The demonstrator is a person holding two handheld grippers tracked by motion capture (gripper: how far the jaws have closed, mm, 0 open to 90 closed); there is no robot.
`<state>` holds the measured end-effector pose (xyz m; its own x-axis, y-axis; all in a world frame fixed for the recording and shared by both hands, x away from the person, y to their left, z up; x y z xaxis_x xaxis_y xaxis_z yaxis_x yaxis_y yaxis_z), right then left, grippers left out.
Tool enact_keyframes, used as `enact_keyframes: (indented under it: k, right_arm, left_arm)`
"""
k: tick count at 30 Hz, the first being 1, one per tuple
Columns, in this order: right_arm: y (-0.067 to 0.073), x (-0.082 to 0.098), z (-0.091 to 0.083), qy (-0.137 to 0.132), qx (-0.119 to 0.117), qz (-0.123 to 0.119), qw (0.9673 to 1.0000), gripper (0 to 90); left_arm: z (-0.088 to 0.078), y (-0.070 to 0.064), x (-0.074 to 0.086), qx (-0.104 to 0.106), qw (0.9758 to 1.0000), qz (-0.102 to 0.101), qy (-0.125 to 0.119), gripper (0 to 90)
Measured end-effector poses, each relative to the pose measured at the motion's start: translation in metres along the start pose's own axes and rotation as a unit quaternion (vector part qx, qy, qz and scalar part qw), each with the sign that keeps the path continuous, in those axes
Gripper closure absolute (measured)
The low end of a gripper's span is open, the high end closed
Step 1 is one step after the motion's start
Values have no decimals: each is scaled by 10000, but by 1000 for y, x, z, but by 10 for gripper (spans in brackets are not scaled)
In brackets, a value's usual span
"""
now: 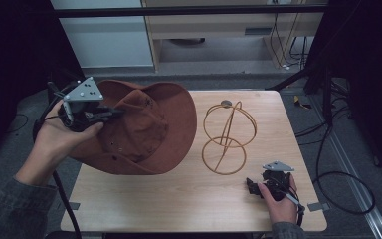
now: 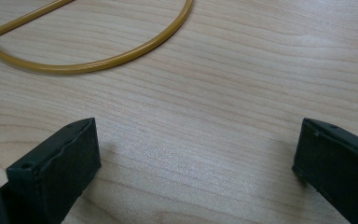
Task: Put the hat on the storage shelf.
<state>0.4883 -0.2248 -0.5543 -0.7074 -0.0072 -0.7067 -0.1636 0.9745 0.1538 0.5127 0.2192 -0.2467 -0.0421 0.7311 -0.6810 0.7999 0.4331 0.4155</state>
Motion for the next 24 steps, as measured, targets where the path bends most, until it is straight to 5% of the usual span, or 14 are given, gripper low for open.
enact_keyframes:
  k: [24]
  right_arm:
    - [0, 0, 0, -8, 0, -5, 10000, 5]
  left_arm:
    - [2, -2, -43, 26, 9995, 286, -128, 884]
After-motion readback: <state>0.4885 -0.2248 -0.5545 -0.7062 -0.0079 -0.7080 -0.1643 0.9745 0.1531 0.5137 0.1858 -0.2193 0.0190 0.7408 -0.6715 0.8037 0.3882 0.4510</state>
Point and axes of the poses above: each handheld gripper's, and its own axes: z roughly forward along the jaws, x roughly out of its underside, y roughly to its left, the point moved 6 cm from there along z, roughly forward along the jaws, and after that the axes turned 12 degrees about z, right-handed, at the moved point
